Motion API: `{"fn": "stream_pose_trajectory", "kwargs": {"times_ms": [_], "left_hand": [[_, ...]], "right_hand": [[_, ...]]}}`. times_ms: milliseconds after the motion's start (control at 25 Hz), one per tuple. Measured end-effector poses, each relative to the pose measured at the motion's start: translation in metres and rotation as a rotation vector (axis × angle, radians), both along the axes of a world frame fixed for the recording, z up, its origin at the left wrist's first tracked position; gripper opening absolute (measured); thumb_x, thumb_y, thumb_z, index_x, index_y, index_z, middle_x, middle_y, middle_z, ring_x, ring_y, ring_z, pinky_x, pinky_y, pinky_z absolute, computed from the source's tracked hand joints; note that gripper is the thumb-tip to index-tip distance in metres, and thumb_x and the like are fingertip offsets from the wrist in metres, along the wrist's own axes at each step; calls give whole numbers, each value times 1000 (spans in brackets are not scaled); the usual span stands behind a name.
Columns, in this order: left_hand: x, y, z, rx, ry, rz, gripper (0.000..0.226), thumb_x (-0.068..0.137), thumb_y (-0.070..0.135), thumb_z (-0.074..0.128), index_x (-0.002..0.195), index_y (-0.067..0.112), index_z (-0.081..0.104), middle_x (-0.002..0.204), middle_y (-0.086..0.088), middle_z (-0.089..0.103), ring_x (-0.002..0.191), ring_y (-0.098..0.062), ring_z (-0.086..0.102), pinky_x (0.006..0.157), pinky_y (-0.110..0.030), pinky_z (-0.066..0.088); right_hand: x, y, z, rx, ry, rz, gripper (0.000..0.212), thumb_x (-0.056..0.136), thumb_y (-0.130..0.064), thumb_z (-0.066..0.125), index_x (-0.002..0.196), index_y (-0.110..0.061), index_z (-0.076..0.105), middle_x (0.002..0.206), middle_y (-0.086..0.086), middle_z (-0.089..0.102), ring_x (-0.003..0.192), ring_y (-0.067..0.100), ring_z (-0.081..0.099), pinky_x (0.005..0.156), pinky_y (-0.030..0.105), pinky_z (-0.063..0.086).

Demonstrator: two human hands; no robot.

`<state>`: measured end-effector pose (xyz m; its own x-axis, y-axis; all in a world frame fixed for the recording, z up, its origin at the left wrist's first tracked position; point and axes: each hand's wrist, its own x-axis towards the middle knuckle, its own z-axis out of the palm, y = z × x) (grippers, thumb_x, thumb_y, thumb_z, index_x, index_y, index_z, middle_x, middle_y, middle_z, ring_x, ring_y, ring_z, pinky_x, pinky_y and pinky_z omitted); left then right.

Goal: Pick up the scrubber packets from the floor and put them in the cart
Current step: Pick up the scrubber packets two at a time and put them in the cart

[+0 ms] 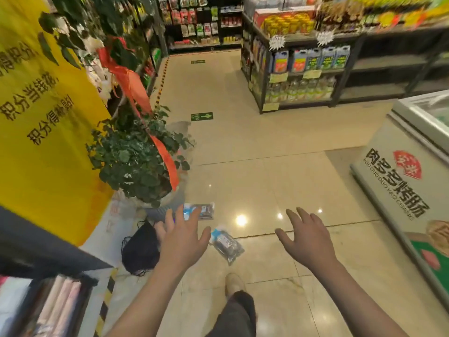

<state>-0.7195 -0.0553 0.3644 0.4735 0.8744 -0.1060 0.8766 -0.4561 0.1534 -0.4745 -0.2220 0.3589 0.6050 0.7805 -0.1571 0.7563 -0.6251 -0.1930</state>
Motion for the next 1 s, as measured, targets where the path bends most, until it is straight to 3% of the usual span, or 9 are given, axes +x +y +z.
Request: {"fn": "stream_pose_trajectory", "kwargs": {"times_ms": [240, 440, 680, 800, 1000], "left_hand": [[95, 92, -31, -41, -22, 46, 63, 96, 59, 39, 156, 37, 36, 165, -12, 28, 152, -42, 21, 117, -61, 22], [167, 159, -45, -101, -56, 116, 69, 84, 62, 34, 142, 32, 57, 147, -16, 51, 133, -47, 43, 103, -63, 38], [208, 232, -43, -115, 6, 265, 64, 95, 57, 39, 155, 36, 38, 167, -13, 24, 153, -42, 19, 117, -63, 21], [219, 255, -53, -113, -14, 447, 67, 92, 59, 34, 154, 35, 41, 166, -12, 27, 152, -42, 21, 116, -63, 22], [251, 278, -77, -181, 21, 790, 63, 92, 55, 47, 152, 35, 46, 164, -15, 31, 150, -47, 25, 114, -65, 25]], "right_hand": [[95, 122, 9, -79, -93, 177, 69, 99, -61, 49, 158, -26, 41, 167, 7, 38, 149, 43, 35, 116, 51, 40], [167, 226, 16, -125, -117, 292, 68, 99, -59, 52, 158, -25, 42, 167, 8, 39, 150, 45, 35, 118, 52, 37], [222, 324, 1, -134, -57, 391, 68, 99, -62, 48, 158, -28, 41, 166, 4, 40, 149, 44, 36, 118, 51, 39], [248, 375, -18, -171, -27, 499, 69, 100, -63, 46, 160, -29, 38, 168, 2, 38, 150, 43, 35, 120, 49, 37], [301, 472, -57, -208, 6, 750, 78, 95, -72, 33, 159, -30, 40, 166, 1, 41, 149, 41, 40, 118, 50, 41]]}}
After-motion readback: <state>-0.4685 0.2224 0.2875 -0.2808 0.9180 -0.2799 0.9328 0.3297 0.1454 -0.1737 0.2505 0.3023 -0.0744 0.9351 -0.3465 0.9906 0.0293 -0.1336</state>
